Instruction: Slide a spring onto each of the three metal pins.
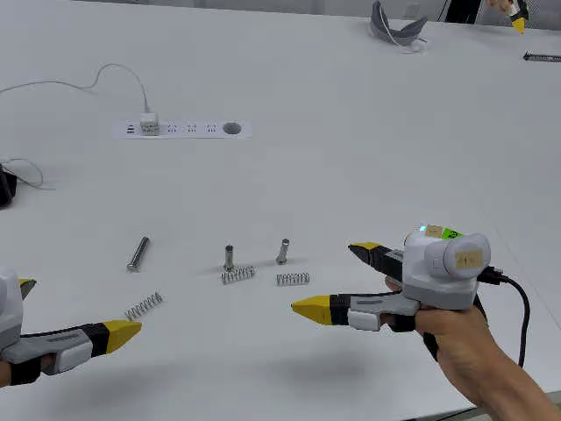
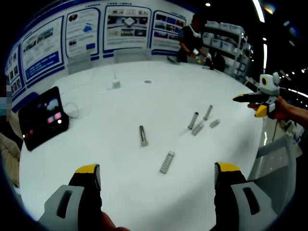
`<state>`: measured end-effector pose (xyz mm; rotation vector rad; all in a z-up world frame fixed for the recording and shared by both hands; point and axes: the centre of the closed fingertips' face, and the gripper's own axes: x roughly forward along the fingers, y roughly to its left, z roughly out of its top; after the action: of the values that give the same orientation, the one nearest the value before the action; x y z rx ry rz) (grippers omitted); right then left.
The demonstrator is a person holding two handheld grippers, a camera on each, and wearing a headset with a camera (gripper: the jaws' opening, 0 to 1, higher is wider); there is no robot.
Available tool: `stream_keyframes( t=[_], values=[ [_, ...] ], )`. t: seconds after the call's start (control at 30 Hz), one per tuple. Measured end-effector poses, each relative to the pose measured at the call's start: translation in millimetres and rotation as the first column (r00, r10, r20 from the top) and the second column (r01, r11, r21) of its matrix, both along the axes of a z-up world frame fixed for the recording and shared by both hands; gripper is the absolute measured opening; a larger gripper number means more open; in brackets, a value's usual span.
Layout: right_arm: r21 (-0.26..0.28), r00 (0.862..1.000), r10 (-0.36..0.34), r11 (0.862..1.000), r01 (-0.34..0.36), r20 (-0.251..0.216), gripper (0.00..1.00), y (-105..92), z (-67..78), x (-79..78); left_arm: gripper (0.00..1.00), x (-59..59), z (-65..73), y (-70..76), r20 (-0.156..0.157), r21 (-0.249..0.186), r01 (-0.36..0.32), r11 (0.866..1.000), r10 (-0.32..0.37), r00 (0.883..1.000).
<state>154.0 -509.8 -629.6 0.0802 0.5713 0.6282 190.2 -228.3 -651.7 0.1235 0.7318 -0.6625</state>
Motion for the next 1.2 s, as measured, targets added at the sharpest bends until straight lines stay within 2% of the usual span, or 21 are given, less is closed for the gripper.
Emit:
stream_keyframes(
  t=[0.43, 0.73, 1.1, 1.2],
  values=[
    [0.007, 1.000, 0.011, 1.000, -0.011, -0.008, 0.95, 1.7, -1.5, -0.8, 1.00, 0.7, -0.4, -0.2, -0.003, -0.001, 0.001, 1.000, -0.001, 1.000],
    [0.014, 1.000, 0.014, 1.000, -0.014, 0.019, 0.95, 3.7, 1.7, -4.6, 0.97, 0.6, -2.1, -2.8, -0.013, -0.009, 0.011, 1.000, -0.011, 1.000],
    [-0.008, 1.000, 0.009, 1.000, -0.009, -0.004, 0.97, 8.8, -8.7, -16.9, 0.95, 10.7, -2.3, -8.2, -0.015, -0.022, 0.035, 0.999, -0.035, 0.999],
    [-0.022, 1.000, 0.004, 1.000, -0.004, -0.016, 0.97, 8.1, -13.7, -21.3, 0.91, 11.8, -3.7, -10.3, -0.019, -0.019, 0.048, 0.999, -0.049, 0.999]
  ],
)
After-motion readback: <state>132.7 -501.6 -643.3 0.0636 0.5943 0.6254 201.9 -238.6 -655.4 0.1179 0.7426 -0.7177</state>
